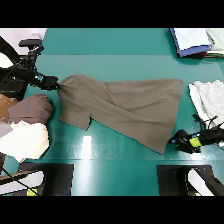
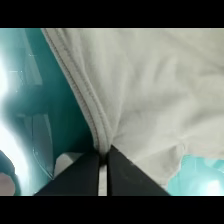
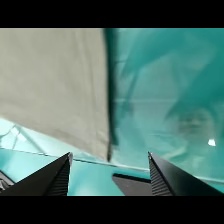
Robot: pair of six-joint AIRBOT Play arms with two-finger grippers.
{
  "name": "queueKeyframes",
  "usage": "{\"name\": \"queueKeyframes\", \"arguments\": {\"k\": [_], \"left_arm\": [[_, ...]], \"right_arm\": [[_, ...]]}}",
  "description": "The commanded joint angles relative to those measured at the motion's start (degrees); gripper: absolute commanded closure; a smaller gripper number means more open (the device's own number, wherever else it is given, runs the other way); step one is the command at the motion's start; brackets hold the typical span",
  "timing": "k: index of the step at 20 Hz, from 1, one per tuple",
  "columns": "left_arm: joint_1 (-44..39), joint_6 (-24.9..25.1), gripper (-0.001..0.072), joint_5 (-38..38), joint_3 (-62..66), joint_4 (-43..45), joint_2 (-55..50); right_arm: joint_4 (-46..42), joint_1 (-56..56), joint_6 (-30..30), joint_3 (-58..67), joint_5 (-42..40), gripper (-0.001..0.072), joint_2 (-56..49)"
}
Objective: Fold the shirts.
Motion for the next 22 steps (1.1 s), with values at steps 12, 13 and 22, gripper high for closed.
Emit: {"name": "queueKeyframes", "arguments": {"k": [12, 13, 22], "left_arm": [[0.02, -0.22, 0.0680, 0.20, 0.02, -0.02, 3.13], [0.02, -0.26, 0.0680, 1.11, 0.02, -0.02, 4.92], [0.02, -6.29, 0.0680, 4.52, 20.00, -0.04, 25.35]], "right_arm": [[1.81, 22.16, 6.51, 2.56, -14.36, 0.0693, -2.38], [1.07, 22.40, 6.51, 5.92, -14.19, 0.0694, -1.16], [-5.86, 12.92, 2.71, 51.69, -10.12, 0.0694, 8.20]]}}
